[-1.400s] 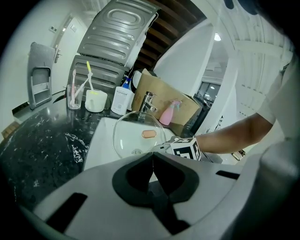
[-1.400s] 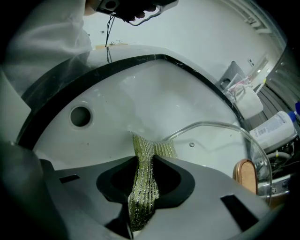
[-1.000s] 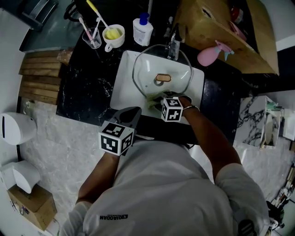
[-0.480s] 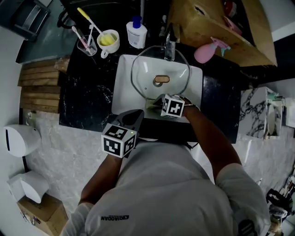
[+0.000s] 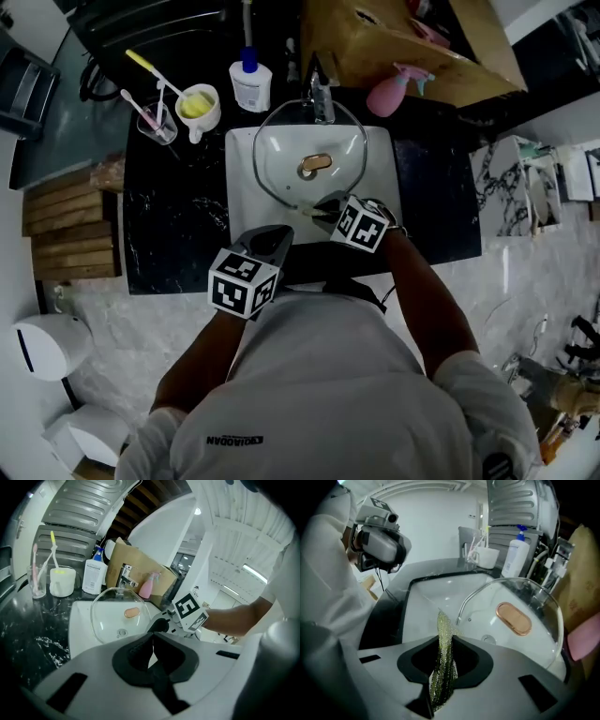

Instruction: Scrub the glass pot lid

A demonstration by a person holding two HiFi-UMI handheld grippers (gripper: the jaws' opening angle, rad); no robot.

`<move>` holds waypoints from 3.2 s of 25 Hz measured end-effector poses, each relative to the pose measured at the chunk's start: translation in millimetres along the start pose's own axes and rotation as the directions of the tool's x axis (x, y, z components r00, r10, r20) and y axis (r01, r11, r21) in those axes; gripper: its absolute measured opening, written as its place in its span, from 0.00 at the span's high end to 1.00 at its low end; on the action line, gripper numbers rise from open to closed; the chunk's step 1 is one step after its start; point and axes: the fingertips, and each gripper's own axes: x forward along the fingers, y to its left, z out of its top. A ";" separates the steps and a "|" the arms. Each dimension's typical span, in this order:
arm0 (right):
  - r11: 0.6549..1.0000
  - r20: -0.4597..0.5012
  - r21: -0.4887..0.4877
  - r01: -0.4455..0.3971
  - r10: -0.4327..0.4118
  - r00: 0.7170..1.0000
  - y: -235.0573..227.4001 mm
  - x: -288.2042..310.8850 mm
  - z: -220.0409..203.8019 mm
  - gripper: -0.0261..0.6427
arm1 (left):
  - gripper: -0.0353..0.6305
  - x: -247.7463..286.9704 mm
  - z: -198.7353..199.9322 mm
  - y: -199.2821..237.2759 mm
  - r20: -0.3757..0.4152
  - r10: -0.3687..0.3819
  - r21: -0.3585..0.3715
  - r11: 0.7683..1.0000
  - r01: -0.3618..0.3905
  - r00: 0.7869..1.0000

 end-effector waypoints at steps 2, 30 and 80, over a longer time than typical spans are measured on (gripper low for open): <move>0.997 0.046 0.052 0.065 -0.067 0.997 0.8 -13.6 11.0 0.82 | 0.92 -1.2 0.5 -2.2 -0.015 -0.029 0.033 0.999 0.029 0.999; 0.770 0.660 0.636 -0.056 -0.505 0.556 155.7 -259.0 -33.2 0.83 | 0.92 -42.0 -43.2 -205.3 0.183 0.068 0.063 0.995 -0.080 0.981; 0.806 0.679 0.592 -0.009 -0.493 0.544 303.8 -289.3 -72.8 0.83 | 0.92 -109.9 -109.1 -305.3 0.196 0.149 0.068 0.984 -0.165 0.969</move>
